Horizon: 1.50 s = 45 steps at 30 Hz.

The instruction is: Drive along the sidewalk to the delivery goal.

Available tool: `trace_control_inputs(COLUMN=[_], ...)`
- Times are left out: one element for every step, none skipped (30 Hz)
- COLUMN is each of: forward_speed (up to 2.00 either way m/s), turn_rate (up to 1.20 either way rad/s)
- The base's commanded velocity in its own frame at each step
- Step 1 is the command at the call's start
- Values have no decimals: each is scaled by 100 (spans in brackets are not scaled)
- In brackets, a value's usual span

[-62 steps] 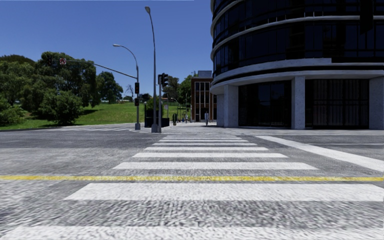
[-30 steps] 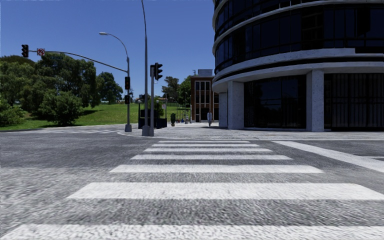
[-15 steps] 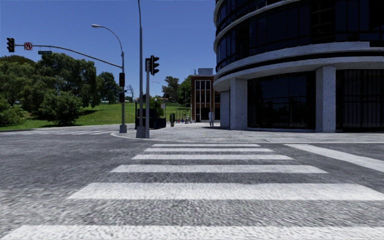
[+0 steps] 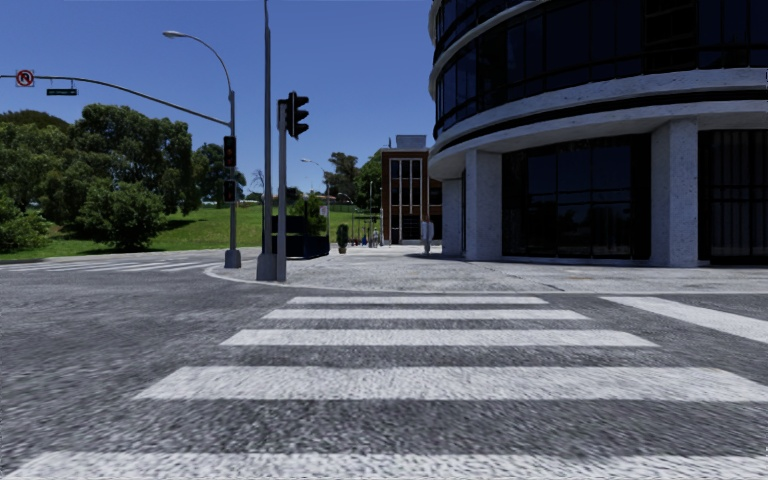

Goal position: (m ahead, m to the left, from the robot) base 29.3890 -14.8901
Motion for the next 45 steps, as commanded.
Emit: trace_control_inputs(forward_speed=[200,200,200,200,200,200,200,200,200,200,200,200,200,200,200,200,200,200,200,200,200,200,200,200,200,200,200,200,200,200,200,200,200,200,200,200,200,200,200,200,200,200,200,200,200], turn_rate=[0,0,0,0,0,0,0,0,0,0,0,0,0,0,0,0,0,0,0,0,0,0,0,0,0,0,0,0,0,0,0,0,0,0,0,0,0,0,0,0,0,0,0,0,0])
